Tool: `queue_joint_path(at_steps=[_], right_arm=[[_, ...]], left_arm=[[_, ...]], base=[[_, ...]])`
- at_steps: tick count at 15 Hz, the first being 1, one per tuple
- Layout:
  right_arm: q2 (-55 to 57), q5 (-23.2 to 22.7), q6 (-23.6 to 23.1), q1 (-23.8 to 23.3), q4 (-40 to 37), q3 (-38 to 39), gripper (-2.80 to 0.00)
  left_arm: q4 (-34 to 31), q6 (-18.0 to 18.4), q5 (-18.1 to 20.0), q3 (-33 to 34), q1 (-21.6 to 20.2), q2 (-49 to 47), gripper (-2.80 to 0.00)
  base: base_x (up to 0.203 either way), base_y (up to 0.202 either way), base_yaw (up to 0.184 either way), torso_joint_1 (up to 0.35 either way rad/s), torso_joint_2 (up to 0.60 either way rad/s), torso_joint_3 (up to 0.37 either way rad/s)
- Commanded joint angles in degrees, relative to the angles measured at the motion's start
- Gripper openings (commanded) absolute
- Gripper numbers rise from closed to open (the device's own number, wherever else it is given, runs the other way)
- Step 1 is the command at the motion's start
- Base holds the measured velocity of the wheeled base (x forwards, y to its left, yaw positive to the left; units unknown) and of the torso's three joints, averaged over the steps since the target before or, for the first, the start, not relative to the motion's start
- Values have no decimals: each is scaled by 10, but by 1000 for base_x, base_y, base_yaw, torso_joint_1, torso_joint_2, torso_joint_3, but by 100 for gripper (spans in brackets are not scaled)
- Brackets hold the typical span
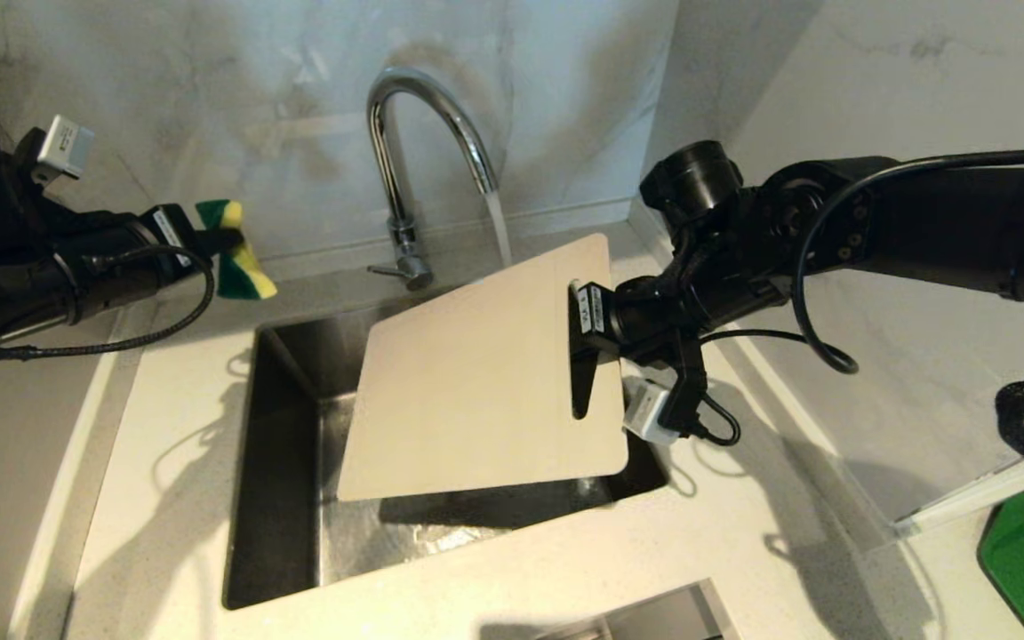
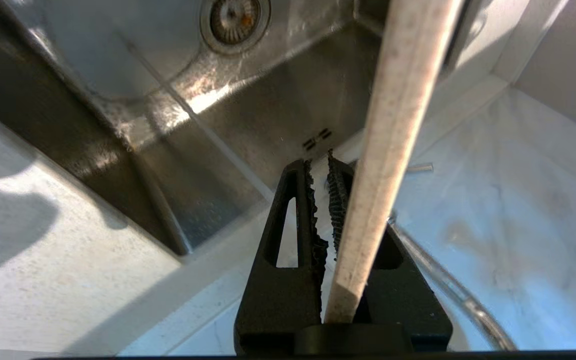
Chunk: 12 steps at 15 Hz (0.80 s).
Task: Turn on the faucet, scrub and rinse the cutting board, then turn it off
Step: Scrub the cutting board underwater
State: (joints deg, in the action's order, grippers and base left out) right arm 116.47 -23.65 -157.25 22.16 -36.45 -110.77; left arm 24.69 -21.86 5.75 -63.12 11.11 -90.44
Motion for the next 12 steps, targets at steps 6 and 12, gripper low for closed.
queue_joint_path(at_steps=[6, 12], right_arm=[[44, -3, -9, -27, -3, -30, -280], [50, -2, -9, -39, 11, -30, -280]], left_arm=[[0, 17, -4, 4, 12, 3, -280], [0, 23, -4, 8, 18, 3, -280]], base=[[0, 0, 0, 0, 0, 0], [0, 0, 0, 0, 0, 0]])
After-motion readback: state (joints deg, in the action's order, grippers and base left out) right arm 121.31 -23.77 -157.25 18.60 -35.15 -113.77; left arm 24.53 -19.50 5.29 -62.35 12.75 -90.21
